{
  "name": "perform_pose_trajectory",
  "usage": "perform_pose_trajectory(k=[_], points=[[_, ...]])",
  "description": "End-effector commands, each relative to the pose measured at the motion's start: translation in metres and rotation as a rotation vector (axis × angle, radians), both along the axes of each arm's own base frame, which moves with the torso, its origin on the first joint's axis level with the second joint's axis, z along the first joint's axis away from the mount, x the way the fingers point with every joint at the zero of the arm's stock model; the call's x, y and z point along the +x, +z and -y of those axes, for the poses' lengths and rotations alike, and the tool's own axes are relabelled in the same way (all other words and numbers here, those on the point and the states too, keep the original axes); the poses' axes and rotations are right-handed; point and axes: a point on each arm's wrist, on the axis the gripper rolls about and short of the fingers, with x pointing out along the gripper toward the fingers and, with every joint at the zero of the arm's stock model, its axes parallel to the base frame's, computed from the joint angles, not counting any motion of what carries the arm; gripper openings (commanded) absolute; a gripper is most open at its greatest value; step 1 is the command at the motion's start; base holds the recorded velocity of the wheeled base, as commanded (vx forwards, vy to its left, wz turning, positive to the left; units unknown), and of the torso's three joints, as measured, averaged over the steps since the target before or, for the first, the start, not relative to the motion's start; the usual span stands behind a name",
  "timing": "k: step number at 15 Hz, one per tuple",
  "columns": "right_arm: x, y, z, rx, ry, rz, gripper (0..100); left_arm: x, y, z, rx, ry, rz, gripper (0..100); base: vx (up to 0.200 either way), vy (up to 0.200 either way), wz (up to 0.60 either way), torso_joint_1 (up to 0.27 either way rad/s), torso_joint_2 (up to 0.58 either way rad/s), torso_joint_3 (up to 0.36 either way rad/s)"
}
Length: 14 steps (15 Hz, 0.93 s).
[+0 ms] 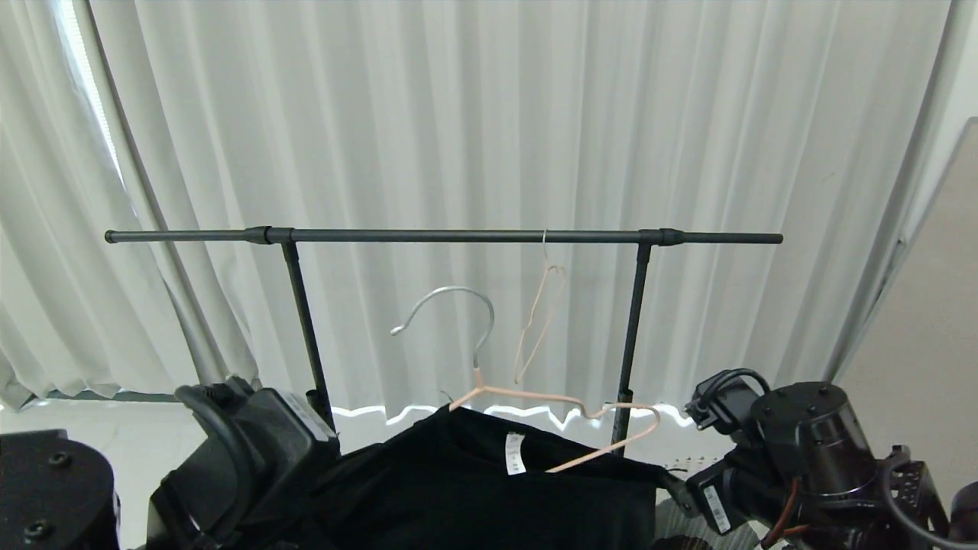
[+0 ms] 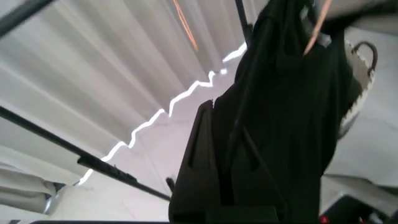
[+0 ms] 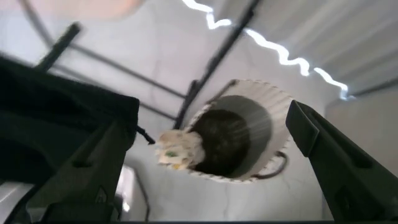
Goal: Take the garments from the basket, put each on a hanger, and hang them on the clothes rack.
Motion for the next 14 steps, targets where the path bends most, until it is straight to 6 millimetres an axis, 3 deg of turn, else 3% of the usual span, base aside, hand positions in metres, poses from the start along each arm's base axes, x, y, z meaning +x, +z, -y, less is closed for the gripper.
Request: perform_pose_trajectory(k=[1,5,8,14], points=[[0.005,0.015,0.018,0.034,-0.071,0.052,100,-0.010,-0.013,-0.009,0.023,-0.034,-0.030,0,0.000,0.000,0.00,0.000,0.00,0.000],[0.001,0.030,0.029,0.077,-0.096,0.106,100,-0.014,-0.035,-0.014,0.092,-0.052,-0.096,0,0.000,0.000,0.00,0.000,0.00,0.000],[-0.015,0.033,0.030,0.089,-0.053,0.116,100,-0.011,-0.040,-0.010,0.115,-0.045,-0.120,0,0.000,0.000,0.00,0.000,0.00,0.000],[-0.071,0.018,0.002,0.135,0.292,0.081,100,0.001,-0.037,-0.010,0.108,0.018,-0.122,0,0.000,0.000,0.00,0.000,0.00,0.000]])
